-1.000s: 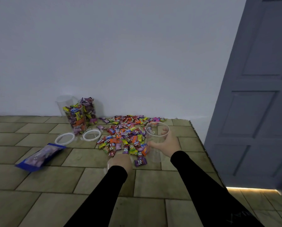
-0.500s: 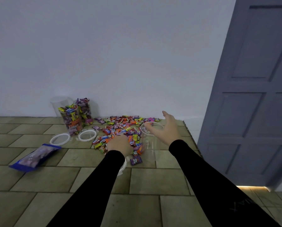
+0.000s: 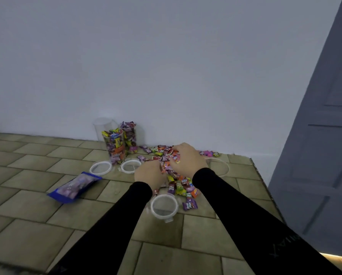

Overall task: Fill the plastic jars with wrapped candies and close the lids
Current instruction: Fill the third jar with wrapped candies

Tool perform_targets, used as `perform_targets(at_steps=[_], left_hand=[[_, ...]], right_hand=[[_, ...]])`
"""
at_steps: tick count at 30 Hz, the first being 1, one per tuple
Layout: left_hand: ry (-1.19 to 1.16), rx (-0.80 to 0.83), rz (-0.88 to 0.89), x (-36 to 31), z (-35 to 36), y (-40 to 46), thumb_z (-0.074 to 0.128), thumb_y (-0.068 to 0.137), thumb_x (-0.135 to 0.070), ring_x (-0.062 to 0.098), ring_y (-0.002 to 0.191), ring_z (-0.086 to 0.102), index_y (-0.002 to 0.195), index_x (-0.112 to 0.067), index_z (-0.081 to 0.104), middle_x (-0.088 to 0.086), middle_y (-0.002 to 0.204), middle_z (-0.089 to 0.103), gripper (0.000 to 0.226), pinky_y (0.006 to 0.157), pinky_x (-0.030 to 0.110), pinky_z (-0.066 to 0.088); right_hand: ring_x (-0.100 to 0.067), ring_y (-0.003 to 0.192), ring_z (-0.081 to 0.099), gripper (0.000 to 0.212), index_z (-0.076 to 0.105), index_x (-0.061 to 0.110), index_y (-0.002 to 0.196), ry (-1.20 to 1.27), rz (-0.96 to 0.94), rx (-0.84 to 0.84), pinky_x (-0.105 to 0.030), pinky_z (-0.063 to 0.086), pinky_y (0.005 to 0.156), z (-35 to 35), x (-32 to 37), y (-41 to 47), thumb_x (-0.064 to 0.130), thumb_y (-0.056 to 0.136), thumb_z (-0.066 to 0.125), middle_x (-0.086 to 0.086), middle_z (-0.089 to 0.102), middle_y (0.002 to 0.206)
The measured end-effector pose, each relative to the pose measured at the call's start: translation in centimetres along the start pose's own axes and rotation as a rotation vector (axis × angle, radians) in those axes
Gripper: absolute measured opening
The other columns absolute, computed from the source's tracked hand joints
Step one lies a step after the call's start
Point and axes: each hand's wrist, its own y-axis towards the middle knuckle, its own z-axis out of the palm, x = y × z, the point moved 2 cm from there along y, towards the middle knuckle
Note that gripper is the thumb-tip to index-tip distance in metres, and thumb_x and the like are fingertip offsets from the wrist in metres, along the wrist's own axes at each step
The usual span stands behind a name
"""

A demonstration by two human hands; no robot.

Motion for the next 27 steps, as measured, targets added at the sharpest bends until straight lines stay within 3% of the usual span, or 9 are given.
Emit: perform_targets(at_steps=[4,10,16,18,20,23,27], left_hand=[[-0.027,0.028,0.011,3.2,0.1,0.8,0.055,0.09,-0.04,0.025,0.104,0.059,0.11,-0.015,0.059,0.005,0.109,0.063,0.032,0.084,0.035,0.048],[-0.17,0.14,-0.009,8.0,0.9,3.2,0.059,0.089,-0.036,0.022,0.103,0.054,0.106,-0.013,0.057,0.005,0.108,0.057,0.029,0.087,0.033,0.045],[-0.285,0.172,-0.089,9.7,1.8,6.3,0.057,0.091,-0.03,0.023,0.105,0.056,0.117,-0.01,0.059,0.006,0.117,0.058,0.033,0.086,0.028,0.043],[-0.297,0.146,-0.132,10.0,2.5,7.7,0.055,0.093,-0.03,0.025,0.105,0.055,0.112,-0.008,0.056,0.009,0.114,0.056,0.029,0.088,0.03,0.044],[-0.29,0.134,-0.134,10.0,3.6,8.8,0.052,0.093,-0.034,0.026,0.104,0.054,0.106,-0.009,0.054,0.01,0.114,0.056,0.028,0.092,0.037,0.045],[-0.244,0.179,-0.12,10.2,5.7,10.6,0.048,0.094,-0.04,0.027,0.117,0.046,0.118,-0.012,0.05,0.008,0.126,0.048,0.038,0.102,0.046,0.036],[-0.051,0.162,-0.1,10.1,6.9,13.3,0.039,0.096,-0.05,0.029,0.126,0.039,0.128,-0.011,0.045,0.01,0.135,0.043,0.05,0.105,0.048,0.028]], right_hand=[[-0.026,0.119,0.05,0.043,0.054,0.009,0.128,-0.043,0.014,0.07,-0.04,0.043,0.1,3.0,0.5,2.1,0.029,0.091,0.049,-0.011,0.052,0.13],[-0.026,0.108,0.054,0.031,0.058,0.01,0.115,-0.141,0.059,0.169,-0.034,0.046,0.086,7.2,0.3,5.8,0.027,0.091,0.047,-0.009,0.053,0.121],[-0.026,0.098,0.055,0.024,0.058,0.008,0.107,-0.178,0.102,0.201,-0.035,0.046,0.082,10.6,-0.4,9.9,0.026,0.095,0.047,-0.011,0.053,0.113],[-0.026,0.099,0.054,0.023,0.057,0.009,0.108,-0.168,0.113,0.199,-0.035,0.045,0.083,12.0,-1.2,11.5,0.025,0.096,0.045,-0.011,0.051,0.114],[-0.026,0.105,0.053,0.026,0.055,0.009,0.114,-0.158,0.112,0.183,-0.034,0.045,0.088,13.1,-2.0,12.7,0.026,0.097,0.044,-0.01,0.051,0.118],[-0.024,0.109,0.051,0.028,0.056,0.009,0.117,-0.174,0.075,0.141,-0.033,0.045,0.091,14.6,-3.2,14.7,0.025,0.097,0.043,-0.009,0.051,0.119],[-0.024,0.114,0.045,0.029,0.058,0.009,0.117,-0.196,-0.03,0.116,-0.033,0.041,0.095,15.9,-4.2,18.2,0.023,0.094,0.046,-0.007,0.05,0.12]])
